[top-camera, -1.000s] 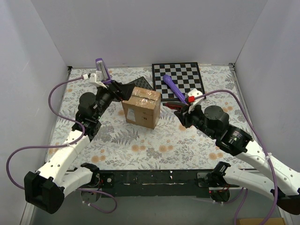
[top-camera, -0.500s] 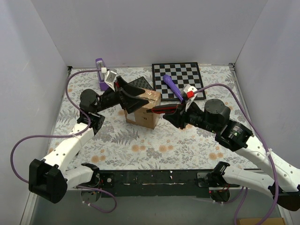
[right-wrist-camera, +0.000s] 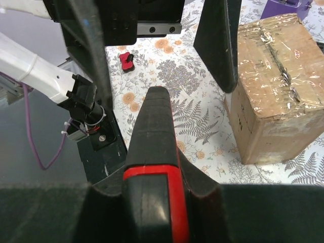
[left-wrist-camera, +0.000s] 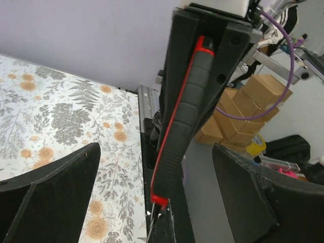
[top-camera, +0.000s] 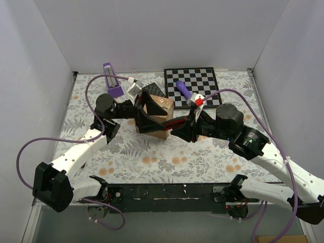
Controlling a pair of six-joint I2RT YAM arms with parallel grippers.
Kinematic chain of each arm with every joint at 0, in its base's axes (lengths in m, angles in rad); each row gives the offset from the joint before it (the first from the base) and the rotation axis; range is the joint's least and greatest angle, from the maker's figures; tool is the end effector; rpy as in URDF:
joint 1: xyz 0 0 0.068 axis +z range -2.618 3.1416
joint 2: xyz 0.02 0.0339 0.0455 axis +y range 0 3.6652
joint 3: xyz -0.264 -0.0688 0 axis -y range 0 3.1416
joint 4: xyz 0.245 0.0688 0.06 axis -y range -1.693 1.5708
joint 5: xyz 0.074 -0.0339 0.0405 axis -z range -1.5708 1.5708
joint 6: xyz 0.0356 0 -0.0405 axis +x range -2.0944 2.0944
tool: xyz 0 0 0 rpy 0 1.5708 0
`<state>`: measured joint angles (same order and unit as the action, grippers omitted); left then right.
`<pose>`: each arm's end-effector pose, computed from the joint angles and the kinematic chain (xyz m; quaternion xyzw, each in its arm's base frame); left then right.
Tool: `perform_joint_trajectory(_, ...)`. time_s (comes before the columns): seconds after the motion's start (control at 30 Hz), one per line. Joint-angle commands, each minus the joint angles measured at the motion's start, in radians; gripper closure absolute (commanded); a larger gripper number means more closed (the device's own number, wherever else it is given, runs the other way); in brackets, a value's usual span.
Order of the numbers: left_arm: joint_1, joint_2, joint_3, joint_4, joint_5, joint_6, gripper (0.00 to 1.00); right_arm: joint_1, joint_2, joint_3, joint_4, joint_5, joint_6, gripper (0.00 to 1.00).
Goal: Unpack the express box
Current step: Cut the express box at the center of the board.
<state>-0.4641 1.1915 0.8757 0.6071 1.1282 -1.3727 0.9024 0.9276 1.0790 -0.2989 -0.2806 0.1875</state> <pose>0.2174 -0.1448 0.3653 0.1640 0.6416 -0.7325 0.1579 0.1174 0.1645 0.4051 -0.3479 0.6705 0.4258 0.4981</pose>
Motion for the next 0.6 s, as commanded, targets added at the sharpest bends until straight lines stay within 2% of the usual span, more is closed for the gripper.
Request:
perform_joint_trajectory(0.0, -0.057, 0.008, 0.066, -0.075, 0.045, 0.092, 0.09, -0.003, -0.001, 0.059, 0.047, -0.026, 0.015, 0.99)
perform_joint_trajectory(0.13, -0.076, 0.005, 0.060, -0.058, 0.056, 0.087, 0.11, -0.005, -0.001, 0.059, 0.049, -0.014, 0.013, 0.99)
perform_joint_trajectory(0.2, -0.084, 0.008, 0.065, -0.090, 0.076, 0.110, 0.20, -0.003, -0.007, 0.058, 0.050, -0.003, 0.012, 0.99)
perform_joint_trajectory(0.37, -0.087, 0.000, 0.068, -0.202, 0.081, 0.175, 0.32, -0.003, -0.019, 0.062, 0.044, 0.012, 0.006, 0.99)
perform_joint_trajectory(0.47, -0.088, 0.000, 0.055, -0.202, 0.084, 0.170, 0.44, -0.003, -0.021, 0.061, 0.044, 0.011, 0.007, 0.99)
perform_joint_trajectory(0.5, -0.088, 0.002, 0.054, -0.204, 0.087, 0.170, 0.54, -0.003, -0.022, 0.059, 0.043, 0.011, 0.007, 0.99)
perform_joint_trajectory(0.57, -0.088, 0.002, 0.052, -0.216, 0.087, 0.172, 0.65, -0.003, -0.024, 0.059, 0.043, 0.012, 0.007, 0.99)
